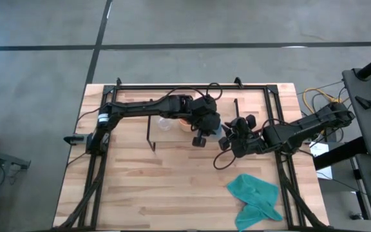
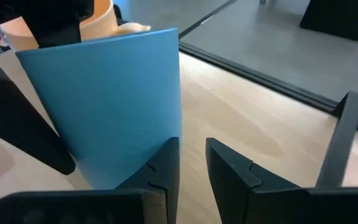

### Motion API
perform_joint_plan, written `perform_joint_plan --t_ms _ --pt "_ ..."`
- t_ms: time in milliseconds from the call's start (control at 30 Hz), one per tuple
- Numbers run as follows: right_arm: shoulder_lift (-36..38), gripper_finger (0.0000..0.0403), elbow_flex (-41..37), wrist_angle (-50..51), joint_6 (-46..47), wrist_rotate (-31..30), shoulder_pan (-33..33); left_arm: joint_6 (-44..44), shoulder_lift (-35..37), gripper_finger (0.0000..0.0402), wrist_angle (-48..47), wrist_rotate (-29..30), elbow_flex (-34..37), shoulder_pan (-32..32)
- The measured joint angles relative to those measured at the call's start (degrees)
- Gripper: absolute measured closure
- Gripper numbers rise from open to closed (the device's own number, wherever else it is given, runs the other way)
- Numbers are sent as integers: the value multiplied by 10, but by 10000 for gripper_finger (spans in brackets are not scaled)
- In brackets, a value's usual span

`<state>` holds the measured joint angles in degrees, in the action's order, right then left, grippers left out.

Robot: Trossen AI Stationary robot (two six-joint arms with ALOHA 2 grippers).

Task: Stack small to large cups/mugs on shelf
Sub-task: Put the blue cup on the shelf

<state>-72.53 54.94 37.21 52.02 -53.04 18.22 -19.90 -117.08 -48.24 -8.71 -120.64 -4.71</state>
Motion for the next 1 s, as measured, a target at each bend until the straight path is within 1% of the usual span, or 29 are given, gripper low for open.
perform_joint_plan --t_ms 133,467,633,733,1000 --pt "0 328 0 -2 0 19 0 0 0 343 0 1 0 0" --pt "-3 328 0 -22 0 19 -1 1 1 342 8 14 0 0" --pt "-7 328 -16 -48 2 17 -1 2 1 342 9 18 0 0" --pt "-9 328 -23 -51 17 18 -1 1 1 342 8 19 0 0" --pt "-14 328 -27 -54 15 19 0 -4 1 342 0 30 -1 0"
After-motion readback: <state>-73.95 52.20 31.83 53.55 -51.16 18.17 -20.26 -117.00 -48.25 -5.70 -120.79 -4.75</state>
